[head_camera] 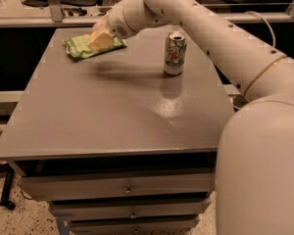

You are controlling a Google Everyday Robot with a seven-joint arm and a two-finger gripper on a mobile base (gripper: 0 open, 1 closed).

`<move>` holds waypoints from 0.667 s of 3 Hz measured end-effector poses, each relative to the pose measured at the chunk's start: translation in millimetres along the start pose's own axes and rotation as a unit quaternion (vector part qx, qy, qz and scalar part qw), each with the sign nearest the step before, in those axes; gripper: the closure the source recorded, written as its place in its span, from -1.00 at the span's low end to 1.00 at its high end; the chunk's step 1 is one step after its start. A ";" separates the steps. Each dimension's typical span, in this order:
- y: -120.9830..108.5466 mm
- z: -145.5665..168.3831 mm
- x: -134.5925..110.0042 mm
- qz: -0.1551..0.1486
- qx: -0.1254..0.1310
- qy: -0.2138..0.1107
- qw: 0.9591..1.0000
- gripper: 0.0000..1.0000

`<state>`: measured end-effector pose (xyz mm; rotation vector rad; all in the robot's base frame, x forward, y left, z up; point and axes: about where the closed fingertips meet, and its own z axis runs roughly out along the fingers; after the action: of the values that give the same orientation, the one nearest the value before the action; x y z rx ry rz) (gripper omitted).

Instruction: Move orange near green jalapeno chip bag

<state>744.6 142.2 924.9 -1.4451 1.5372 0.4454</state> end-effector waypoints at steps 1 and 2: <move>-11.0 19.7 12.4 -0.003 0.001 0.011 1.000 1.00; -19.8 29.3 26.7 -0.003 0.002 0.024 1.000 1.00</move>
Offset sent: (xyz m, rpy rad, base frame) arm 0.0519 -0.0070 -0.0408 -0.0761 0.0018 -0.0388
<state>777.7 145.4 895.5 -1.4666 1.5707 0.4051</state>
